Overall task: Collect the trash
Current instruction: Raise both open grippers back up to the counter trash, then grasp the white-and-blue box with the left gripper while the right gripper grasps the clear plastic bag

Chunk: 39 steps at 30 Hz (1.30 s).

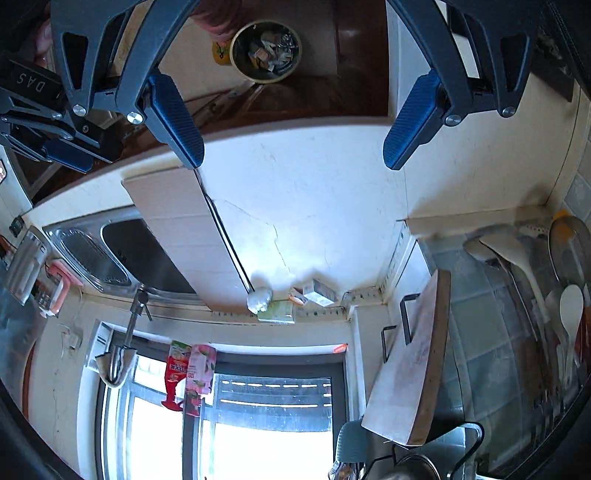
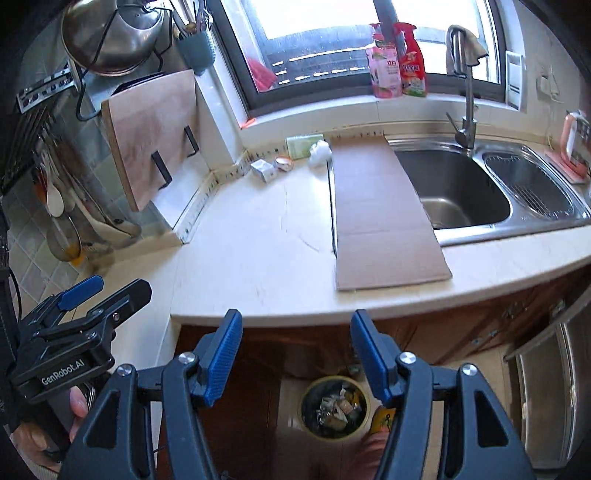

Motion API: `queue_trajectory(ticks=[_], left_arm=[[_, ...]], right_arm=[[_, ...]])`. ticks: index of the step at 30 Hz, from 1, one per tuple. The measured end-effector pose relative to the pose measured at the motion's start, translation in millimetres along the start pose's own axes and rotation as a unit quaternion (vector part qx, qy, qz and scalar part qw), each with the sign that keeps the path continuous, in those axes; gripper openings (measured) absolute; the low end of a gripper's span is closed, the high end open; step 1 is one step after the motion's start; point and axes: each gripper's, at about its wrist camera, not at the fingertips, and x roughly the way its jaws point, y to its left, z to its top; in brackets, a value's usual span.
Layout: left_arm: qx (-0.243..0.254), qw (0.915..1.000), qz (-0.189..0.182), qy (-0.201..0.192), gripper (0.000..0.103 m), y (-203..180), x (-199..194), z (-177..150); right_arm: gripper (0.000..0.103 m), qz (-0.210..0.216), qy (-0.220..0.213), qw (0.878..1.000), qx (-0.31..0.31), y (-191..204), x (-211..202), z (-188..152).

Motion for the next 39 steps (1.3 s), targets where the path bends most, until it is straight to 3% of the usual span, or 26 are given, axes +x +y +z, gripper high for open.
queue_trajectory(ticks=[9, 23, 31, 39], left_arm=[[-0.007, 0.9994, 0.031, 0.016, 0.097, -10.0, 66.3, 51.1], [-0.053, 0.9948, 0.062, 0.061, 0.097, -20.3, 240.4, 178.9], [-0.099, 0.9871, 0.077, 0.100, 0.097, 6.6, 335.3, 212.4], [-0.134, 0.9796, 0.083, 0.125, 0.089, 40.1, 402.2, 225.9]], right_arm=[[0.062, 0.021, 0.000, 1.000, 0.003, -36.9, 58.0, 73.3], [0.062, 0.047, 0.057, 0.997, -0.011, -110.2, 204.9, 221.4], [0.062, 0.078, 0.091, 0.993, -0.011, -108.0, 296.1, 280.0], [0.062, 0.086, 0.123, 0.989, 0.005, -96.2, 376.3, 302.9]])
